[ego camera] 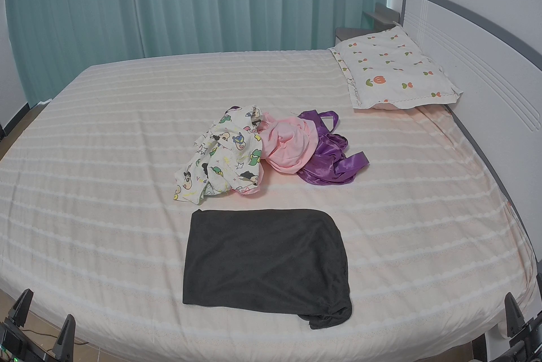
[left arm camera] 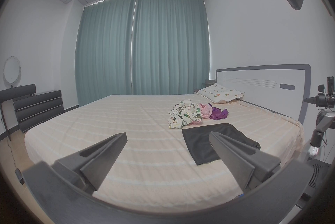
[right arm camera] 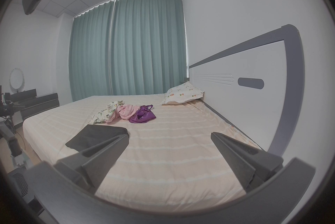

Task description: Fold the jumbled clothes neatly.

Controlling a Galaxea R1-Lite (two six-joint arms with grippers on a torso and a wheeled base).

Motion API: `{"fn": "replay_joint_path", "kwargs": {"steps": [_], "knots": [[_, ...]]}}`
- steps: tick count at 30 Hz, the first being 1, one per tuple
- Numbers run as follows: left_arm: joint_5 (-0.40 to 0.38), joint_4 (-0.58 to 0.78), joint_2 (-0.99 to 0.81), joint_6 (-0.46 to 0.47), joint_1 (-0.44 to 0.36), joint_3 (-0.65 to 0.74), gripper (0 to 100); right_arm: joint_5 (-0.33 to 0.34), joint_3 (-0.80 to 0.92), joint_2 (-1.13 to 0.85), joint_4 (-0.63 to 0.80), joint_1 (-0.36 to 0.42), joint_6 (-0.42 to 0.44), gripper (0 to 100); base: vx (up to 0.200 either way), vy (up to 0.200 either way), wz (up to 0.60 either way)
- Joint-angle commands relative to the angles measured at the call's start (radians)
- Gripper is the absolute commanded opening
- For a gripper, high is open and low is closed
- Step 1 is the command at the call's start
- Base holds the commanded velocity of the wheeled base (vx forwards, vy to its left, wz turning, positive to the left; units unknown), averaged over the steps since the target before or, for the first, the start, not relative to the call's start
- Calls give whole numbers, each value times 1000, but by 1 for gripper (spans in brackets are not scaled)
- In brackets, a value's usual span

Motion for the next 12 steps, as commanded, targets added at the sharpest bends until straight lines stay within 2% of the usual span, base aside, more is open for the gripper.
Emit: {"fn": "replay_joint_path", "kwargs": {"steps": [1, 12], "knots": [[0, 0, -15, 0, 0, 18, 100, 0, 16, -14, 0, 0, 0, 100, 0, 0, 0], [0, 0, -15, -2, 0, 18, 100, 0, 16, -14, 0, 0, 0, 100, 0, 0, 0]]}}
